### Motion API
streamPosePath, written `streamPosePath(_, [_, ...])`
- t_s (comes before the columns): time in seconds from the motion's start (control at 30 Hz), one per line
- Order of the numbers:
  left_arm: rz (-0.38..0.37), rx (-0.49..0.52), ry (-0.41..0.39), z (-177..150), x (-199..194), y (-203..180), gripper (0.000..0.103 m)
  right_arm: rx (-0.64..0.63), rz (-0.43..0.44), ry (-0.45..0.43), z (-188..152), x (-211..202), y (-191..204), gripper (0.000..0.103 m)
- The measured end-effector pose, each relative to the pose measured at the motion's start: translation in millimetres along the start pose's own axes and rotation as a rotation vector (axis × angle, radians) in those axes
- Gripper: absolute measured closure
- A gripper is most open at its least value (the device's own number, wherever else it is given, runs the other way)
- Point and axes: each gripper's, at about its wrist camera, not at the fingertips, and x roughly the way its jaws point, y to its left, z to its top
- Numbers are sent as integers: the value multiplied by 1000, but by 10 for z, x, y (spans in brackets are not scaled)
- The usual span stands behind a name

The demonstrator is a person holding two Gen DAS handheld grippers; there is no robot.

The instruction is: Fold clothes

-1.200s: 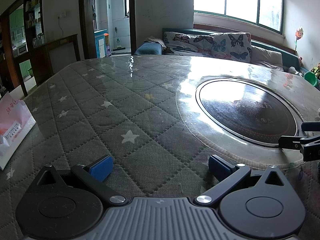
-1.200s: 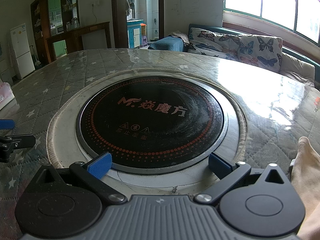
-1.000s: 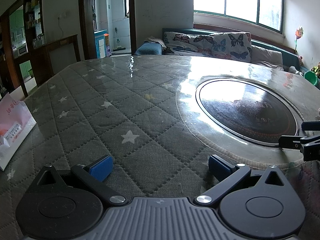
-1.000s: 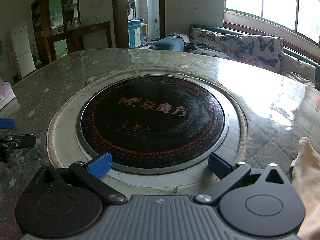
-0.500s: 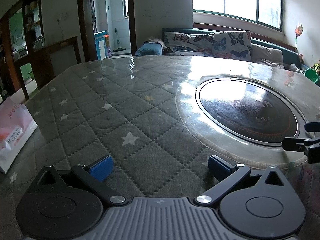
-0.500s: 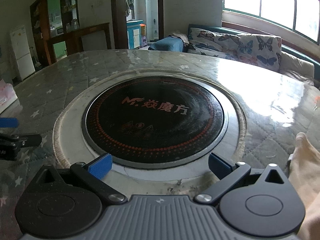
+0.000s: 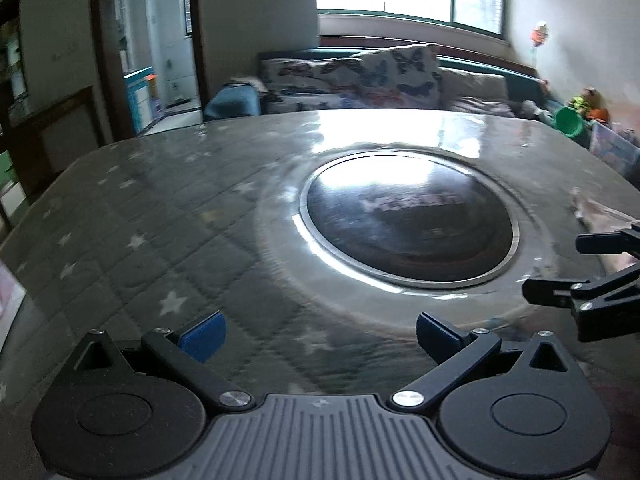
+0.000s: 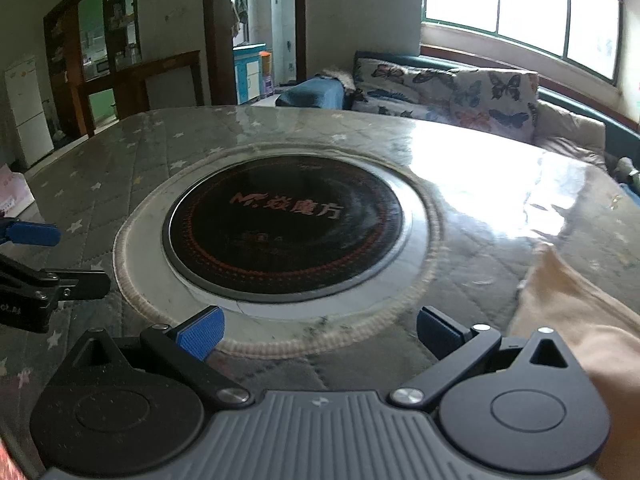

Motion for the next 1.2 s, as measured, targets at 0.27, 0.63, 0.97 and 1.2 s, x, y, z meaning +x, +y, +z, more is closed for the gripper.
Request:
streamPosePath(0.27, [-102, 68, 8, 92, -111, -350, 0, 14, -36, -27, -165, -481, -153, 0])
streamPosePath(0.63, [-219, 177, -2, 204, -282, -817, 0, 58, -91, -20, -449, -1039, -359, 0])
streamPosePath(0.97, [-299, 252, 22, 212, -379, -1207, 0, 116, -156, -3, -644, -1303, -472, 0])
streamPosePath(1.2, [-329, 288, 42, 182, -428, -1393, 0, 143, -188, 6, -776, -1431, -496, 0])
